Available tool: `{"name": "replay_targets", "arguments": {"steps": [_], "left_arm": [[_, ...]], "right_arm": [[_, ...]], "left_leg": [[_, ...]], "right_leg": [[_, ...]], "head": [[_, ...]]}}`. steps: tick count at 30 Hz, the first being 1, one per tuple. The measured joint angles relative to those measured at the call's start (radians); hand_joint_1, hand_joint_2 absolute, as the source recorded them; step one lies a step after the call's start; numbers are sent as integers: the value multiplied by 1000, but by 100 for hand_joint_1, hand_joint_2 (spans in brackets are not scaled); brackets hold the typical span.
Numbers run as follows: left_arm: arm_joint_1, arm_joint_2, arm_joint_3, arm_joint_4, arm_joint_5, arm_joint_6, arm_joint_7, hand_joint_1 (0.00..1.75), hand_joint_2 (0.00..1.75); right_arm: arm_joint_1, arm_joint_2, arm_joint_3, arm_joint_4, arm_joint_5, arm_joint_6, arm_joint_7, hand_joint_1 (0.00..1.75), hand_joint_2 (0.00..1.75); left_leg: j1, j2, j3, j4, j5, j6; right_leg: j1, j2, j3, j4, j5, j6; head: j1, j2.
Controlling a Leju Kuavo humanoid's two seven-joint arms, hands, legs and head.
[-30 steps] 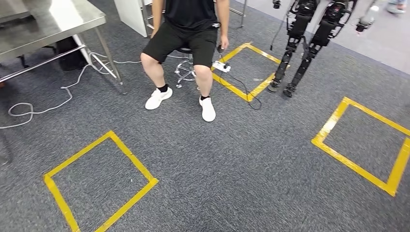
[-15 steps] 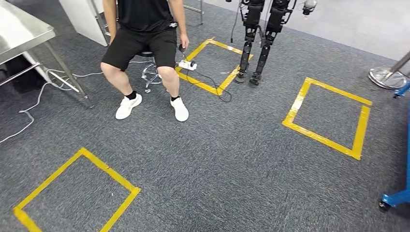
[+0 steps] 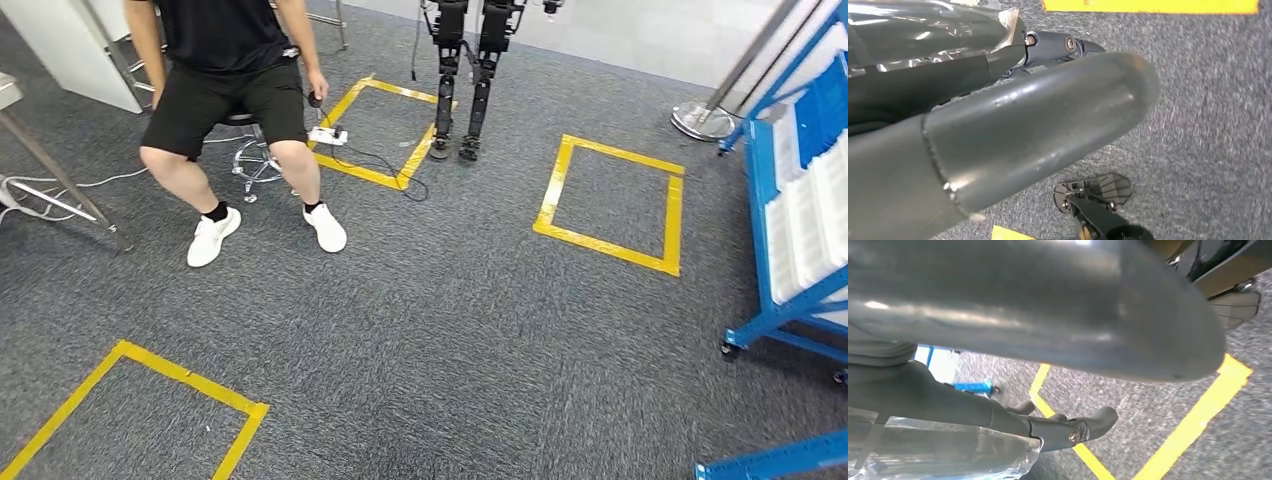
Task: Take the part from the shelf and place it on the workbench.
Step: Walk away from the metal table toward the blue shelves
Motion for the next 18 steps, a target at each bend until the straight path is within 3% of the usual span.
{"name": "replay_targets", "arguments": {"steps": [2,3,5,7,9,11,13,14,15,16,18], "left_arm": [[0,-1,0,0,0,0,0,0,0],[-1,-1,0,0,0,0,0,0,0],[-4,-2,0,0,0,1,0,0,0],[-9,-3,0,0,0,1,0,0,0],[-9,-4,0,0,0,1,0,0,0],[-5,-4,0,0,-1,0,0,0,0],[-2,-5,0,0,-2,0,0,0,0],[-1,-5,0,0,-2,0,0,0,0],[0,-5,0,0,-2,1,-1,0,0],[1,-5,0,0,-3,1,-1,0,0],[4,-5,0,0,-6,2,-1,0,0]], "right_arm": [[-3,-1,0,0,0,0,0,0,0],[-4,-2,0,0,0,0,0,0,0],[-4,-3,0,0,0,0,0,0,0],[-1,-4,0,0,0,0,0,0,0],[-1,-4,0,0,0,0,0,0,0],[-2,-4,0,0,0,0,1,0,0],[-1,-4,0,0,0,0,1,0,0],[0,-4,0,0,0,0,2,0,0],[2,-4,0,0,0,0,2,0,0],[3,-4,0,0,0,0,3,0,0],[2,-4,-1,0,0,-2,10,0,0]], "left_leg": [[-6,22,3,1,-1,-4],[-8,32,5,2,-2,-8],[-9,49,8,1,-2,-17],[-7,52,9,4,-4,-26],[0,-1,-10,53,-43,-38],[9,-61,-56,161,-110,-48],[17,-75,-97,258,-147,-57],[22,-77,-102,271,-142,-62],[28,-78,-92,249,-118,-67],[37,-83,-67,198,-84,-73],[51,-129,-13,83,-35,-82]], "right_leg": [[11,-44,84,-139,33,-7],[17,-58,103,-175,42,-15],[24,-51,102,-187,49,-29],[16,-34,102,-192,56,-40],[2,-17,105,-198,69,-57],[-3,3,102,-200,77,-68],[-1,25,98,-199,79,-68],[-1,38,97,-198,80,-67],[-2,51,96,-195,81,-65],[-4,64,95,-191,81,-64],[-4,90,85,-174,77,-54]], "head": [[-1,0],[-2,0],[-3,0],[-4,0],[-7,0],[-11,0],[-10,0],[-11,0],[-11,0],[-10,0],[-10,0]]}}
